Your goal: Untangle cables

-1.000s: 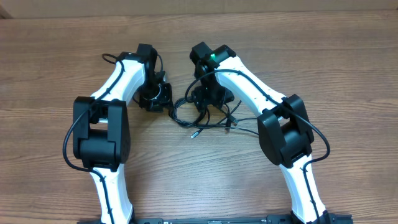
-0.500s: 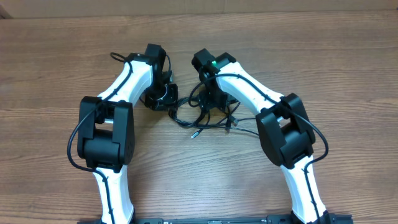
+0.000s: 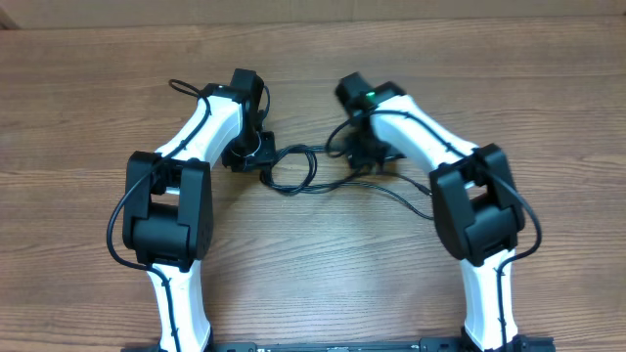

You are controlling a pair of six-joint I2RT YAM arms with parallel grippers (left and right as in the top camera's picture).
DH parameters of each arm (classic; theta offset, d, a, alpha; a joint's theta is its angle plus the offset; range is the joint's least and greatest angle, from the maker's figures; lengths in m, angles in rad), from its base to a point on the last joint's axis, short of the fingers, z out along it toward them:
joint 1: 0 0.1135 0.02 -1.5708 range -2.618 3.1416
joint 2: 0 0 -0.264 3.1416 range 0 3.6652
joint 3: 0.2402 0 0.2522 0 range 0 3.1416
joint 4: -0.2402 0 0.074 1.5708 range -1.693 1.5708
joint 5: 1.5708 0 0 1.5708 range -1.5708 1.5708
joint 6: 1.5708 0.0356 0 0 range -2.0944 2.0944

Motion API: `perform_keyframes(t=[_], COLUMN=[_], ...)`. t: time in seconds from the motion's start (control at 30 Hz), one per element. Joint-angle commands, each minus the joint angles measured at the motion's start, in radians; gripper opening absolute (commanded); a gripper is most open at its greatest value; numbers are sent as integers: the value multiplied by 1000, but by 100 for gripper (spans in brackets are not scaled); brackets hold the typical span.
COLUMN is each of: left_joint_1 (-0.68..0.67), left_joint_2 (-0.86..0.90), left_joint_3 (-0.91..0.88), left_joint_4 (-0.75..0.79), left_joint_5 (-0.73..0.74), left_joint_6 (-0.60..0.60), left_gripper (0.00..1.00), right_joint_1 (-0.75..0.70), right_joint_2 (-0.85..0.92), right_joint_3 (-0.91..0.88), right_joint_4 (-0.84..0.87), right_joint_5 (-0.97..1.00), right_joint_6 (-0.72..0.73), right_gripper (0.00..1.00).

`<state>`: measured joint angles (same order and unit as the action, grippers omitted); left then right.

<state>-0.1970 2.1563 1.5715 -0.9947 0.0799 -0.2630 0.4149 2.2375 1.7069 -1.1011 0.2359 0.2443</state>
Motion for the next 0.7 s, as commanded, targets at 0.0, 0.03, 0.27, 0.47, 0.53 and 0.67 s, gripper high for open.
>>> perform_keyframes(t=[0.0,0.03,0.27,0.47,0.53,0.67], left_joint_1=[7,7,7,7,7,7], left_joint_2=[15,15,15,15,15,15], left_joint_3=[-8,-8,-1,16,16,16], left_joint_4=[1,0,-34,-47,-43,-37], left_joint_5=[-108,-105,-105,-105,-106,-109], left_joint_6=[-22,-22,-21,-13,-13,-3], left_gripper=[47,51,64,64,64,54], right_joint_1=[-72,-83,-119,-135,-134,-125], right_joint_2=[98,98,98,97,97,97], right_joint_3=[-71,-71,-57,232,322,426], right_joint_4=[-6,-5,-21,-317,-388,-444], right_joint_5=[4,-29,-48,-44,-53,-187], right_joint_6=[63,63,62,85,101,100], right_gripper=[83,83,83,73,73,77])
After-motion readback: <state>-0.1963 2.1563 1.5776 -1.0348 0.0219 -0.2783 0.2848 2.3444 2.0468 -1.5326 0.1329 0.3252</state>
